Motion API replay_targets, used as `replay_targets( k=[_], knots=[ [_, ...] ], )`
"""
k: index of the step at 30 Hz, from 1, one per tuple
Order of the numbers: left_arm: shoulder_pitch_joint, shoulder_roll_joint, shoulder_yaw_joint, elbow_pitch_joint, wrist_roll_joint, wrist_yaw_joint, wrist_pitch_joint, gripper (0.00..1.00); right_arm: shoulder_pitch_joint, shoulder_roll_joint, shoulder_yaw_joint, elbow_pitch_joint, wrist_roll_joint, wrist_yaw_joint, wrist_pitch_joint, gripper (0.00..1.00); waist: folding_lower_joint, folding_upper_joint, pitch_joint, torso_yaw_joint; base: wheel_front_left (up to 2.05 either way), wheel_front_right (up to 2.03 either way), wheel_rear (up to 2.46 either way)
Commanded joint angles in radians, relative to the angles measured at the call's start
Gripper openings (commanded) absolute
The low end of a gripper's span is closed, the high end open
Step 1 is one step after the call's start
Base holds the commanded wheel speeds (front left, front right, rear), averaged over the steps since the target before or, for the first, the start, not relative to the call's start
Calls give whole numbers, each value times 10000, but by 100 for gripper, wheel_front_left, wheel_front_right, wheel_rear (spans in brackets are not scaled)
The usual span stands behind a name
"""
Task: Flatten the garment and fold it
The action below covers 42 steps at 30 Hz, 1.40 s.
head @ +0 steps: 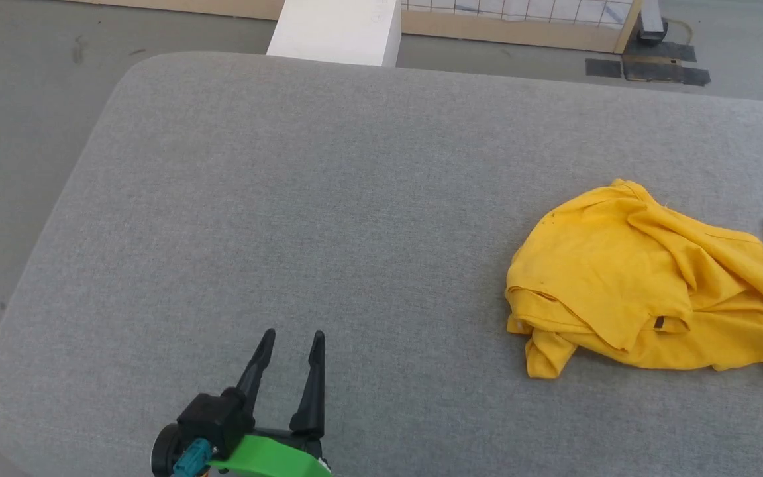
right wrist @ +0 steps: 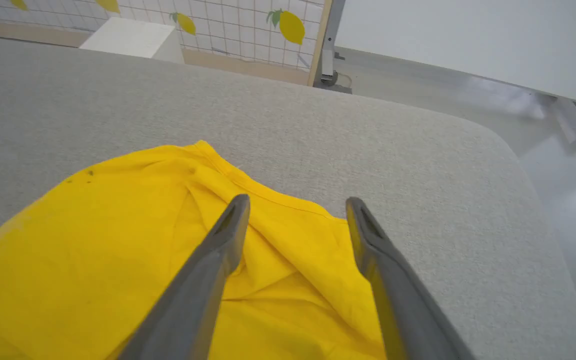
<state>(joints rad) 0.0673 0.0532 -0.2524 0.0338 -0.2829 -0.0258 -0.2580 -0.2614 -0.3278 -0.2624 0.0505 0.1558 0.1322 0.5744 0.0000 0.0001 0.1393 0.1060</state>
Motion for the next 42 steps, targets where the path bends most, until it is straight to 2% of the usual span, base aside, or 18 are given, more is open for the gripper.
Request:
replay_targets(
  k=[1,5,9,13,18,19,20,21,22,27,32,38,42],
  knots=[
    [42,-30,-49,-15,5,-15,-38,100,-217,111,470,-216,247,-15,197,100,0,-1,103,114,0,0,0],
    [-43,-30,-160,-16,-2,3,-38,100,-606,149,2169,-617,705,-15,1042,100,0,-1,287,402,0,0,0],
    [-120,-30,-264,47,47,12,-38,100,-890,191,3440,-355,1073,-15,2026,100,0,-1,408,744,0,0,0],
    [-191,-30,-368,115,26,14,-38,100,-1215,179,4111,390,1028,-15,2381,100,0,-1,483,1073,0,0,0],
    [-240,-30,-504,202,-26,42,-38,100,-1387,212,4233,1774,531,-15,2250,100,0,-1,514,1372,0,0,0],
    [-250,-30,-522,222,-37,47,-38,100,-1421,175,4280,2053,361,-15,2157,92,0,-1,511,1406,0,0,0],
    [-256,-30,-533,236,-44,50,-38,100,-1449,172,4258,2269,257,-15,2079,40,0,-1,507,1424,0,0,0],
    [-261,-30,-535,252,-53,58,-38,100,-1498,214,4171,2481,179,-15,1899,14,0,-1,497,1436,0,0,0],
    [-262,-30,-532,261,-63,68,-38,100,-1549,262,4055,2621,102,-15,1703,0,0,-1,481,1438,0,0,0],
    [-150,-30,-479,300,-93,121,-38,100,-1981,548,3812,2963,37,-15,849,0,0,-1,268,1266,0,0,0],
    [-115,-30,-529,309,-148,116,-38,100,-2791,614,4038,2488,425,-15,603,0,0,-1,118,1147,0,0,0],
    [-202,-30,-706,301,-319,130,-38,100,-3885,940,5058,2053,842,-15,824,0,0,-1,304,1281,0,0,0],
    [-345,-30,-828,352,-429,137,-38,100,-4184,1687,5837,2782,938,-15,707,0,0,-1,577,1534,0,0,0]
  ],
)
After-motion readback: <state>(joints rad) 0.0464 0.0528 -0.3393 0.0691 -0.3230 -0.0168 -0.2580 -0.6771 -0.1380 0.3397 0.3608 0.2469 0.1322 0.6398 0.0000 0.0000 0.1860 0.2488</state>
